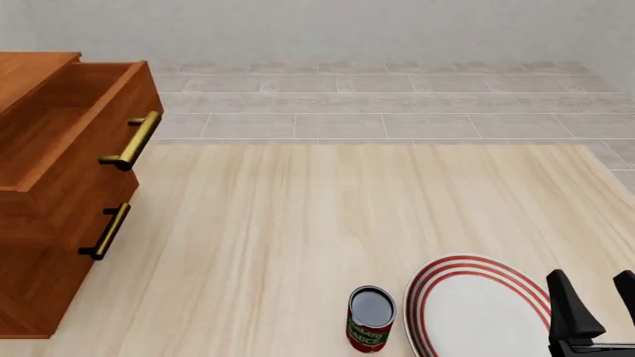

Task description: Put the bowl on top of the cabinet.

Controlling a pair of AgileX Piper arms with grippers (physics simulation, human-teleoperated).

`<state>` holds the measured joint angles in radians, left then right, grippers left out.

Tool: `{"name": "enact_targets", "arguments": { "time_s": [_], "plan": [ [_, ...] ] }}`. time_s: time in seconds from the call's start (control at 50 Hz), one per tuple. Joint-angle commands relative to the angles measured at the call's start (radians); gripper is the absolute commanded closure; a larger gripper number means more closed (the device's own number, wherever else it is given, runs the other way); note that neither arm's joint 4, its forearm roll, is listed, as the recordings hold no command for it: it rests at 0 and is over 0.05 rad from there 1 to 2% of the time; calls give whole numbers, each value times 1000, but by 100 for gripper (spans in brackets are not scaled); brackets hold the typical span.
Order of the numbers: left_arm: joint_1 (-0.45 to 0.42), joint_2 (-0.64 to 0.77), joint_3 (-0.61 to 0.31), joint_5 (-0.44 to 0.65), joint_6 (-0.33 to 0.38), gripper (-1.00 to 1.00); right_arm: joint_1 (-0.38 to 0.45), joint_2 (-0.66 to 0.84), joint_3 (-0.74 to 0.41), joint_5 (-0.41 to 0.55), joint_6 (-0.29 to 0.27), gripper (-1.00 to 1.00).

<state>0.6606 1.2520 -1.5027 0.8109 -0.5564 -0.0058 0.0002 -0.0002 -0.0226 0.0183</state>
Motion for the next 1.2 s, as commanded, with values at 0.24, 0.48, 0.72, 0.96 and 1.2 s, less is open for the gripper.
{"name": "enact_targets", "arguments": {
  "time_s": [0.24,0.48,0.72,0.96,1.2],
  "plan": [
    [1,14,42,-38,-7,100,0,0,0,2,-2,-100],
    [-7,11,61,-48,-14,100,1,0,0,3,-5,-100],
    [-9,8,74,-58,-21,100,3,0,0,4,-7,-100],
    [-14,7,78,-60,-23,100,3,0,0,4,-9,-100],
    [-24,6,99,-76,-43,100,5,0,0,5,-12,-100]
  ]
}}
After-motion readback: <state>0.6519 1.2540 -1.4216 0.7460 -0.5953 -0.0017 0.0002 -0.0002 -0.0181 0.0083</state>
